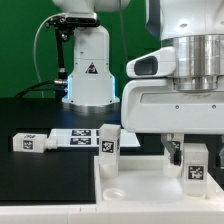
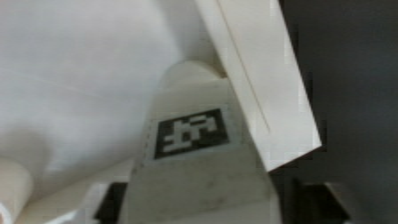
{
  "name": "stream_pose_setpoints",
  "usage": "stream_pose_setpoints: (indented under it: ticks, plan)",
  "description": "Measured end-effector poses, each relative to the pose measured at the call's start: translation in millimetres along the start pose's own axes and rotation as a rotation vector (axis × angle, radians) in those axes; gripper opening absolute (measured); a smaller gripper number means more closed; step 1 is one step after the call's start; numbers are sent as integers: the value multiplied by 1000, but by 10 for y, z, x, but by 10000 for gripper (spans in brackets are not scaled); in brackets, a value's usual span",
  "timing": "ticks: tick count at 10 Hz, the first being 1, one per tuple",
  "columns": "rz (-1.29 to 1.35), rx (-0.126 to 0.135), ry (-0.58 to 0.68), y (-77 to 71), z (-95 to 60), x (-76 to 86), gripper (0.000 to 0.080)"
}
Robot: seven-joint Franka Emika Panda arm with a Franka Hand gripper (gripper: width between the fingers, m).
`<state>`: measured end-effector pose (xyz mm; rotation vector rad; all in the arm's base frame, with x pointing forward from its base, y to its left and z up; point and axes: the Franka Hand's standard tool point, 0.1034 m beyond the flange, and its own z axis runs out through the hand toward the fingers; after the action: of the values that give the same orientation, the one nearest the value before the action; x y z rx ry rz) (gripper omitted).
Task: Assemble square table
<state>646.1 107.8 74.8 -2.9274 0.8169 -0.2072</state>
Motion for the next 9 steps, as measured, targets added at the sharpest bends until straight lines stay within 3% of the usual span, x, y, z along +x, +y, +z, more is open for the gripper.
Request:
stream_pose_setpoints:
  ticks: [1, 6, 9]
  plan:
    - [89, -1, 0, 13, 1, 6, 288]
    - [744, -20, -33, 52, 6, -42, 288]
    - [1028, -15, -68, 63, 11, -39, 288]
